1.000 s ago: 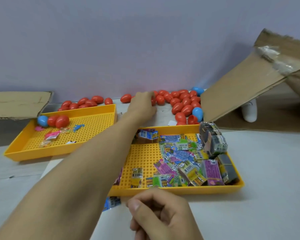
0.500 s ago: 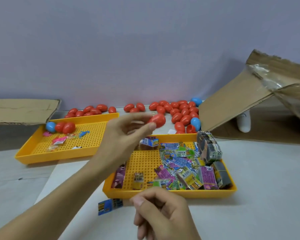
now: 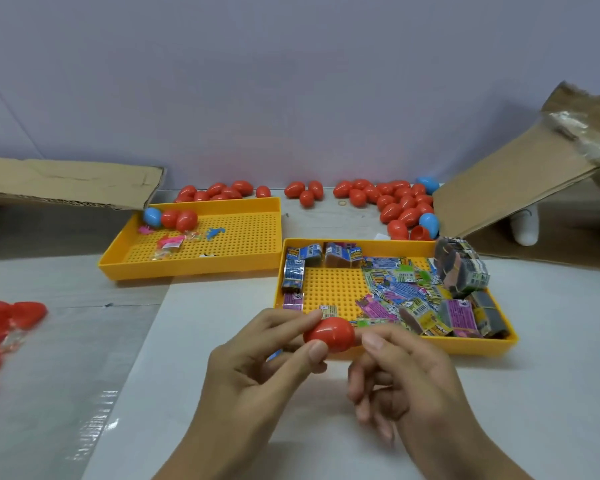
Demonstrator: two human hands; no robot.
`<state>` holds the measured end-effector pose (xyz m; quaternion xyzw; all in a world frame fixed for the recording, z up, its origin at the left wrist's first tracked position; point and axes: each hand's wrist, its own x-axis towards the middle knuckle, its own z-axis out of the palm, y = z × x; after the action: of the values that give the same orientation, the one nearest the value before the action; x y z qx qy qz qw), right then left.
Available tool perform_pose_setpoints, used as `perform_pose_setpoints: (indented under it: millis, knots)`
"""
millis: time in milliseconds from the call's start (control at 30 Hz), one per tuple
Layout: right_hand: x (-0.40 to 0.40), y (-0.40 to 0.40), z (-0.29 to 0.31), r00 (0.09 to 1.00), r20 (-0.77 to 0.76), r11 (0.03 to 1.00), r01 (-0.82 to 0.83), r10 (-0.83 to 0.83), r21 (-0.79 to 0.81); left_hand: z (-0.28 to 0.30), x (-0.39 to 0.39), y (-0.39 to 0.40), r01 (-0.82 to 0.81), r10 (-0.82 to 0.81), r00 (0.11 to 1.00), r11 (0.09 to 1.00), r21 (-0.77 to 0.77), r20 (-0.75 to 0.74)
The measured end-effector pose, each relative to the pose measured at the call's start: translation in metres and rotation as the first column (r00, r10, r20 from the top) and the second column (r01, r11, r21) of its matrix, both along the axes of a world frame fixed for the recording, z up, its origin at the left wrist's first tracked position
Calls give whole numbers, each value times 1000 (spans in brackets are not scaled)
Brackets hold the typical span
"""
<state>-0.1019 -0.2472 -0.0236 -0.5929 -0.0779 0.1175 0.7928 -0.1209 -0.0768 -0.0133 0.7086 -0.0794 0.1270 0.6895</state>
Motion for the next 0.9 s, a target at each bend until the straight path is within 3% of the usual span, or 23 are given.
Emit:
perform_pose_setpoints:
  millis: [200,433,900]
  knots:
    - [0,-4,4,999,4,985,-44,46,-167,-10,0,0,58,-59,998,998,-25,-24]
    - [0,-6,5,996,-26,977,-92,89,-193,-13,3,2,61,-88,981,986,-155,-175]
    - [-1,-8,7,997,-24,971,-83,79,-226,-13,2,1,68,-100,974,985,-159,-201]
